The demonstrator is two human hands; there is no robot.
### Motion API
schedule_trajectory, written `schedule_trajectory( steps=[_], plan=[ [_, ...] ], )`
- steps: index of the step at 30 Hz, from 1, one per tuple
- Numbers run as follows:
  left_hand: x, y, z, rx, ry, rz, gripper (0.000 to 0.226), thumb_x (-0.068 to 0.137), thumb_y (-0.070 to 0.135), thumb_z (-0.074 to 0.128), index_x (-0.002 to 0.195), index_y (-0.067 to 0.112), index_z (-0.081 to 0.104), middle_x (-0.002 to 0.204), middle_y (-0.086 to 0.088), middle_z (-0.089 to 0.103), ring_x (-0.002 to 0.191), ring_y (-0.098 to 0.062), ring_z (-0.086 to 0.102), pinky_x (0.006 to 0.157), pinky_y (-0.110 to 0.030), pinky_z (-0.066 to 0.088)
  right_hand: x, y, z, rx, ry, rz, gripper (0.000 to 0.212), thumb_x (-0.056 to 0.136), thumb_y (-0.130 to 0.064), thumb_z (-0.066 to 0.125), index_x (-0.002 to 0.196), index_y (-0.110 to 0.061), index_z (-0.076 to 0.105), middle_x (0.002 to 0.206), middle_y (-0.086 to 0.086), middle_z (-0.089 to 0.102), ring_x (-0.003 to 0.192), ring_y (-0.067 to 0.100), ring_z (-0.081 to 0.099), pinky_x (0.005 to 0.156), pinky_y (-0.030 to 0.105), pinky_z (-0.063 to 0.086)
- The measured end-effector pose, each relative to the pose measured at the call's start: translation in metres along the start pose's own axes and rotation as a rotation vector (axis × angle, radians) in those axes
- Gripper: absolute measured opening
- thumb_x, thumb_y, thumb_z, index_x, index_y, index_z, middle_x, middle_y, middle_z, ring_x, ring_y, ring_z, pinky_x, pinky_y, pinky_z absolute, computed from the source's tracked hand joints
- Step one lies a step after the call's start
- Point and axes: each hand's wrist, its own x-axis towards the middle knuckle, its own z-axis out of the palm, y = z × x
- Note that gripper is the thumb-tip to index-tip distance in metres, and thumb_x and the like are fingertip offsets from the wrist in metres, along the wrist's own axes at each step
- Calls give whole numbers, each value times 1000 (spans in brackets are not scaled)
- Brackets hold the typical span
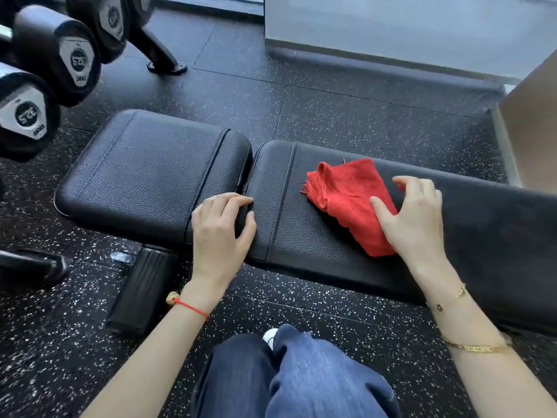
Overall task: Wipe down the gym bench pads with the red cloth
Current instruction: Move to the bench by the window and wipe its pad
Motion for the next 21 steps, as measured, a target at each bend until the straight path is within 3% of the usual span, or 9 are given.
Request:
schedule_trajectory(
  steps=[2, 7, 10, 12, 15, 17, 21],
  plan=[
    [2, 7, -7, 23, -47, -21, 22, 92, 24, 63, 112, 19, 65, 115, 3, 63, 112, -21, 56, 101, -39, 39, 1, -3, -6, -17, -93, 126, 44, 82, -37, 68, 112, -8, 54, 107, 13, 58, 103, 32, 51, 90, 39, 39],
    [6, 29, -17, 70, -199, -60, 28, 90, 23, 64, 117, 17, 65, 121, -1, 61, 116, -25, 55, 104, -44, 38, 8, -14, -11, 58, -325, 363, 46, 83, -42, 67, 105, -5, 54, 109, 14, 62, 107, 34, 56, 87, 38, 43],
    [10, 47, -24, 47, -288, -100, 26, 88, 18, 66, 114, 15, 67, 121, -3, 61, 117, -27, 55, 102, -46, 41, 16, -19, -14, 49, -421, 405, 33, 83, -40, 65, 92, -8, 59, 99, 12, 66, 98, 32, 58, 77, 34, 41],
    [16, 60, -34, 25, -342, -121, 22, 87, 16, 66, 109, 16, 68, 116, -2, 63, 113, -25, 56, 98, -43, 43, 18, -26, -22, 175, -457, 451, 23, 82, -35, 63, 80, -12, 59, 85, 6, 65, 83, 26, 56, 70, 31, 38],
    [27, 81, -62, -26, -420, -163, 18, 89, 13, 63, 105, 14, 68, 108, -2, 66, 104, -25, 59, 91, -39, 47, 18, -40, -44, 562, -441, 632, 18, 84, -25, 60, 68, -16, 58, 70, -3, 60, 72, 17, 54, 61, 29, 41],
    [37, 96, -91, -57, -450, -204, 18, 90, 11, 61, 106, 13, 68, 106, -3, 67, 101, -25, 59, 91, -40, 48, 14, -49, -66, 755, -441, 745, 15, 87, -18, 57, 72, -18, 60, 75, -2, 64, 72, 13, 57, 60, 25, 46],
    [56, 125, -157, -72, -429, -272, 18, 92, 11, 59, 107, 14, 68, 105, -1, 68, 99, -22, 59, 91, -34, 47, 4, -71, -118, 834, -447, 836, 11, 89, -15, 53, 81, -17, 61, 88, 3, 65, 83, 16, 58, 66, 24, 46]
  ],
)
